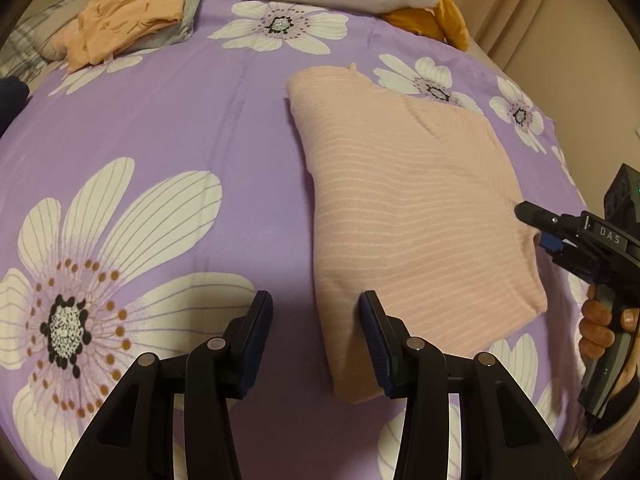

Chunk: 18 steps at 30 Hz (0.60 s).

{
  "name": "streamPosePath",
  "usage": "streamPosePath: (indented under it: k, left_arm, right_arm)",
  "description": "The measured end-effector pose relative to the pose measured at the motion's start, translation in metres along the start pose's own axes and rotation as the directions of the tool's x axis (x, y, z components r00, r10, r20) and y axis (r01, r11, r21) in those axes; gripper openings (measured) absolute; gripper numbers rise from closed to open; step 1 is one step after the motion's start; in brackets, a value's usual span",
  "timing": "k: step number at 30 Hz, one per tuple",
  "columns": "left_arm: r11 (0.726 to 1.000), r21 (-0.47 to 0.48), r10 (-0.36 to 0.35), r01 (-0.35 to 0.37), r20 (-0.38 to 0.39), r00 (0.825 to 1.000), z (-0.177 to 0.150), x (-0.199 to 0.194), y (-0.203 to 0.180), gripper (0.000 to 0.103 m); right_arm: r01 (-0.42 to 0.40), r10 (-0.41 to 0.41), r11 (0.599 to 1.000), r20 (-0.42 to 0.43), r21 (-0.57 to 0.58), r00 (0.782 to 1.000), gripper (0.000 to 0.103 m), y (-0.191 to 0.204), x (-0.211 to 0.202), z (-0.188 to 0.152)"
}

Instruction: Fold small clothes

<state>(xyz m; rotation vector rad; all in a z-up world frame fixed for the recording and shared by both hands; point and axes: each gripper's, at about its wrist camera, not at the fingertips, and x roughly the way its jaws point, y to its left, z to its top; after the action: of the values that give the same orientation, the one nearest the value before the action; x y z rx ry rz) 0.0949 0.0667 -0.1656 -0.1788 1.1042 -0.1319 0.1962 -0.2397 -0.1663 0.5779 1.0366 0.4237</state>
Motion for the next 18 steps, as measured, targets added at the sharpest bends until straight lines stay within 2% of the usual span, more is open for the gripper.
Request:
streamPosePath:
  k: [9,18]
  left_arm:
    - [1.000,-0.023,0.010,-0.010,-0.001,1.000,-0.005,-0.008,0.008,0.045]
    - [0.996,-0.080,0.047,-0.045,0.023,0.999,0.000,-0.023,0.027,0.045]
  right_arm:
    - [0.028,-0.028,1.000,0.021,-0.002,0.999,0.039,0.000,-0.008,0.000]
    - [0.118,-0.114,0.992,0.112,-0.036,0.987,0.039,-0.001,-0.033,0.017]
